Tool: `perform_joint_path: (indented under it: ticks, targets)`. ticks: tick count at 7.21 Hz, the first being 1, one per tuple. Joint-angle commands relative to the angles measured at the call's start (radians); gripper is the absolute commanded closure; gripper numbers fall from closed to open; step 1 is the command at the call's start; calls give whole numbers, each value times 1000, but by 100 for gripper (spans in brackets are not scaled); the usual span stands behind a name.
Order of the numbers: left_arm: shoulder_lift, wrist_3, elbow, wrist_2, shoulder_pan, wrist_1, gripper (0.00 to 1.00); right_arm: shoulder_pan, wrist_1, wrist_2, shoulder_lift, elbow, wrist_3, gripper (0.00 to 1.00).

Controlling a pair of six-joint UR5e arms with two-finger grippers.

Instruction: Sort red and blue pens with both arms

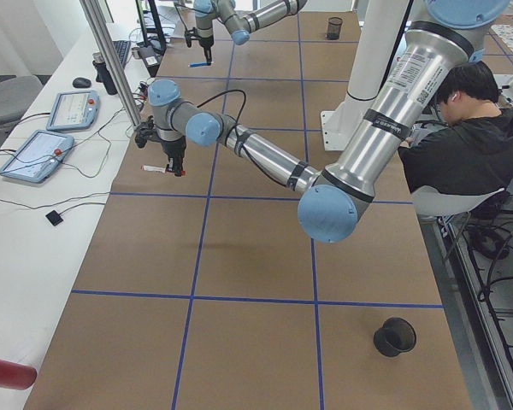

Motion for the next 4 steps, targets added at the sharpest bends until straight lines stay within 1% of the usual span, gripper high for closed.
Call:
perform_joint_path:
  ticks: [1, 2, 3, 4]
  targets:
    - [47, 153, -55, 60, -36, 88, 100, 67, -214, -128, -60, 122, -261, 100]
    - [80, 202, -93, 69, -55, 140, 100, 96, -251, -135, -124, 175, -330, 100]
    - [149, 251, -145, 72, -71, 161, 100, 128, -256, -120, -230, 246, -358, 100]
    - [212, 314, -182, 125, -76, 162, 100, 165, -284, -114, -272, 271, -455, 100]
